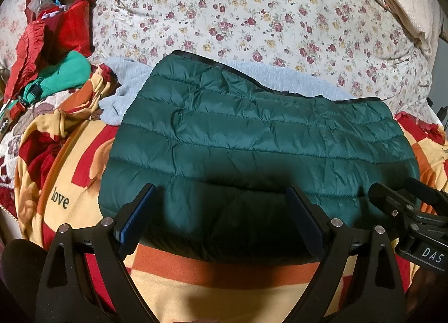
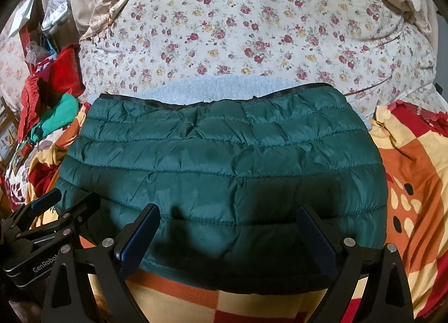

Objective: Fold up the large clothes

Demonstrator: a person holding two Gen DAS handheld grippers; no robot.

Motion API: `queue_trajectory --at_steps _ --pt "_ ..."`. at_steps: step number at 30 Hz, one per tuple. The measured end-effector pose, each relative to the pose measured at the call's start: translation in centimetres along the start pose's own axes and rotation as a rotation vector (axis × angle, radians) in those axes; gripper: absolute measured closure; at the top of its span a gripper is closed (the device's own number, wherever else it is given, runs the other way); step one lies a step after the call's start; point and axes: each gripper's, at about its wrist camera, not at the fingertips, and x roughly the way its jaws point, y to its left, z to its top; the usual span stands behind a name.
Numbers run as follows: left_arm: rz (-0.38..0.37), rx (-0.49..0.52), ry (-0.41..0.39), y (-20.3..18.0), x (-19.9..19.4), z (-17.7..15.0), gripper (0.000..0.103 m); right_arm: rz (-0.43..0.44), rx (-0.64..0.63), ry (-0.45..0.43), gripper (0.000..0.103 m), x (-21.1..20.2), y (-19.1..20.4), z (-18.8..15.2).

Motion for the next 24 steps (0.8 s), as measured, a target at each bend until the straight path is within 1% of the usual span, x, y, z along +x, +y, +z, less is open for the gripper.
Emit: queue_trajectory --at_steps 20,24 --pt "0.001 0.008 0.003 -0.24 -0.03 -0.04 0.011 0.003 0.002 0.002 0.006 -0.07 0.2 -0.18" --pt "-0.003 0.009 0.014 -0.25 0.15 -0.13 0.011 0.005 0.003 0.005 0.006 -0.02 0.23 -0.21"
